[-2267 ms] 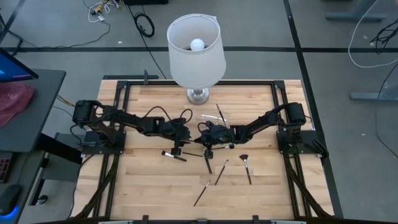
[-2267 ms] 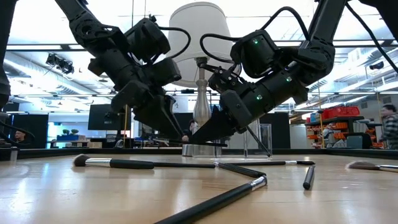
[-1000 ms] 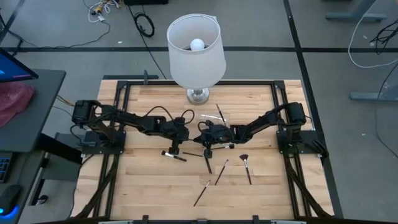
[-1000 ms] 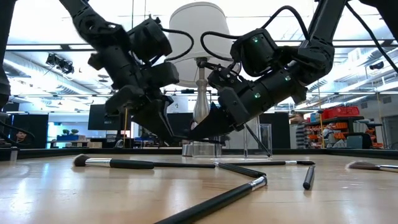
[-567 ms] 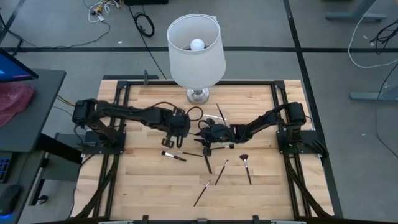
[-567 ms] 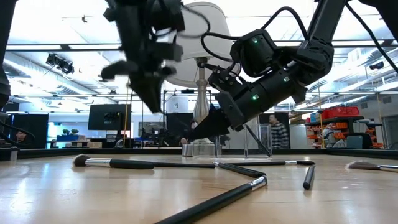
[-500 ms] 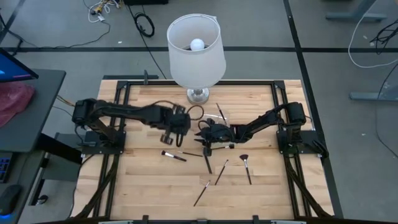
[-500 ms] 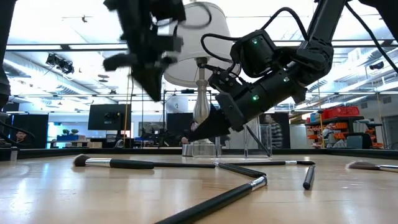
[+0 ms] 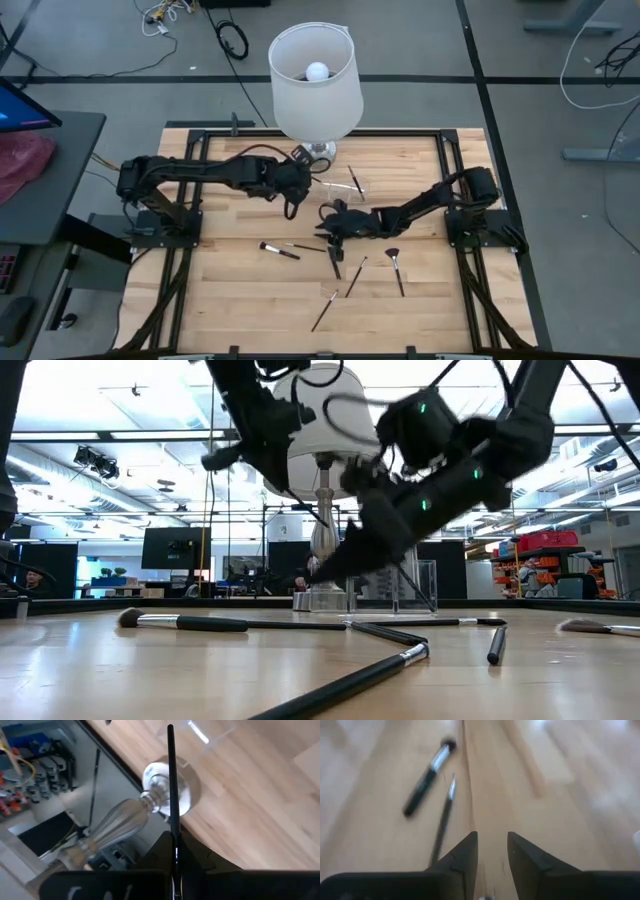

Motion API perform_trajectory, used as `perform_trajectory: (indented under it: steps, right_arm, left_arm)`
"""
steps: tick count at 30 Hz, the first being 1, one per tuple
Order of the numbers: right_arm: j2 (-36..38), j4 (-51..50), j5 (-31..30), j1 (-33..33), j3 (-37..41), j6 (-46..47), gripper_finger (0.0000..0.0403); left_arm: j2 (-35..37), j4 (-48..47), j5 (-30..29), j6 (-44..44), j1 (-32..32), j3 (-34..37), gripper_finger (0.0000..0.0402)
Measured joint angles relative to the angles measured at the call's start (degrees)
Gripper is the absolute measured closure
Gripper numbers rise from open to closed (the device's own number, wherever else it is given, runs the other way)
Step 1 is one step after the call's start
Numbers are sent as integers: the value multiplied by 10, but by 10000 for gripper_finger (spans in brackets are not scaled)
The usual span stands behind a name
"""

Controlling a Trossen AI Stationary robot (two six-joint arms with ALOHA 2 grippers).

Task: Put items in baskets/containers
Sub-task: Put the black eyeshadow brush into the transparent organizer

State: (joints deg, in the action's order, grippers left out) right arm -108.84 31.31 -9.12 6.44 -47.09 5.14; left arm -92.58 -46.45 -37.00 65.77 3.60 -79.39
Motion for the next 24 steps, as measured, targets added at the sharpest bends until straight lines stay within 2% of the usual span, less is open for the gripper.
perform_trajectory:
  steps: [2,5,9,12,17,24]
  right_arm:
    - [37,-29,-2,8,0,0,296]
    - [114,-132,-12,22,0,2,296]
    - [231,-300,-73,39,0,12,296]
    - [307,-386,-95,45,0,53,296]
    - [383,-410,-121,45,0,79,296]
    - [384,-406,-128,45,0,66,295]
  left_arm:
    - [0,31,-5,35,11,21,380]
    - [-1,65,7,58,26,45,384]
    - [-1,124,20,102,37,82,382]
    - [-1,156,17,134,41,96,380]
    - [-1,203,38,194,46,116,381]
    - [-31,229,27,239,49,117,377]
